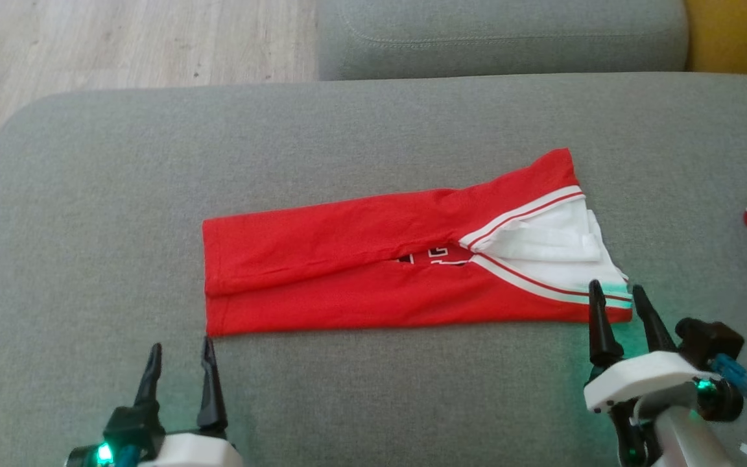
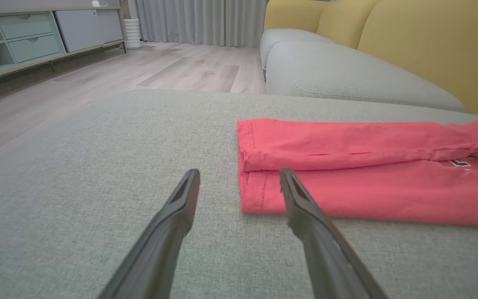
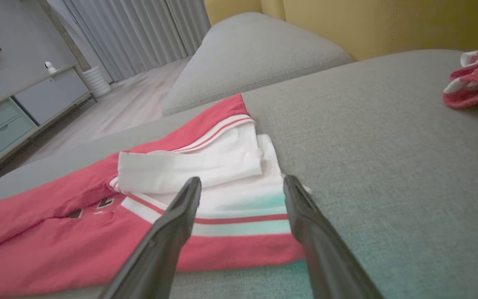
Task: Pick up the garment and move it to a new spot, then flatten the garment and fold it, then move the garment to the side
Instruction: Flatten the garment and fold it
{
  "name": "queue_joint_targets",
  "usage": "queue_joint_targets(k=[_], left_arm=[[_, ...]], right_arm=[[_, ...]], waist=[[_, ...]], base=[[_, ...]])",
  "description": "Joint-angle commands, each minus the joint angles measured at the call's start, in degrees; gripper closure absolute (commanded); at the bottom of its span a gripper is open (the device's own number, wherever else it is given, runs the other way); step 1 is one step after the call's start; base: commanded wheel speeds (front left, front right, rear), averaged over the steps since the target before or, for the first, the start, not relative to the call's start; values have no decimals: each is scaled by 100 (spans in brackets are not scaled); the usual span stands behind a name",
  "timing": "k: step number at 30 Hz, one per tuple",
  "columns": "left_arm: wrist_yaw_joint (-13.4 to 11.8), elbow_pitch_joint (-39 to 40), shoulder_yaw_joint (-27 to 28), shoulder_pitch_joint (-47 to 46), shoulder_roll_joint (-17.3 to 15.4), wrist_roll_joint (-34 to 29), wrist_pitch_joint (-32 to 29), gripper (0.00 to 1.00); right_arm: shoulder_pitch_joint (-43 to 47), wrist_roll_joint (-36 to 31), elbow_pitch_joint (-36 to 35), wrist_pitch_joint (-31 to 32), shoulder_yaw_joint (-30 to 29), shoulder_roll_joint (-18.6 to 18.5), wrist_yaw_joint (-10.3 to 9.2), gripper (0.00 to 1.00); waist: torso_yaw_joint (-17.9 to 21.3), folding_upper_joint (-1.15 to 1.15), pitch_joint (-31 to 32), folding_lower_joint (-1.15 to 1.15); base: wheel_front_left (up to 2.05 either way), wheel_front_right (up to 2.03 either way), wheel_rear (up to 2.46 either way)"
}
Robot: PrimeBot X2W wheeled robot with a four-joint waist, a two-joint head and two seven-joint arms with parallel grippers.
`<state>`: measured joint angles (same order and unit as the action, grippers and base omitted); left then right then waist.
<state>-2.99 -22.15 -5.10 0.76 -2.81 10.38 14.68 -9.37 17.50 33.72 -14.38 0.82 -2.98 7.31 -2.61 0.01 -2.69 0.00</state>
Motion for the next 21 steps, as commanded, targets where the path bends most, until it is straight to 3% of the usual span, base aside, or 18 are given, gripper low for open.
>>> queue_joint_targets(k=[1, 7, 14, 21], left_arm=[[-15, 187, 67, -151, -9, 43, 31, 0], [-20, 176, -132, -286, -8, 92, 31, 0], [-69, 102, -299, -484, -8, 246, 31, 0], [-141, 131, -313, -601, -8, 299, 31, 0]], right_arm=[[-283, -100, 38, -62, 67, 8, 18, 0], [-962, -267, 720, -39, -148, -60, 18, 0], [-2015, -653, 2011, 193, -536, -372, 18, 0], [-2401, -610, 2792, 364, -390, -349, 18, 0]], waist=[[-56, -1, -55, 0], [-183, -1, -258, 0], [-428, -1, -609, 0], [-550, -1, -852, 0]], base=[[0, 0, 0], [0, 0, 0], [0, 0, 0], [0, 0, 0]])
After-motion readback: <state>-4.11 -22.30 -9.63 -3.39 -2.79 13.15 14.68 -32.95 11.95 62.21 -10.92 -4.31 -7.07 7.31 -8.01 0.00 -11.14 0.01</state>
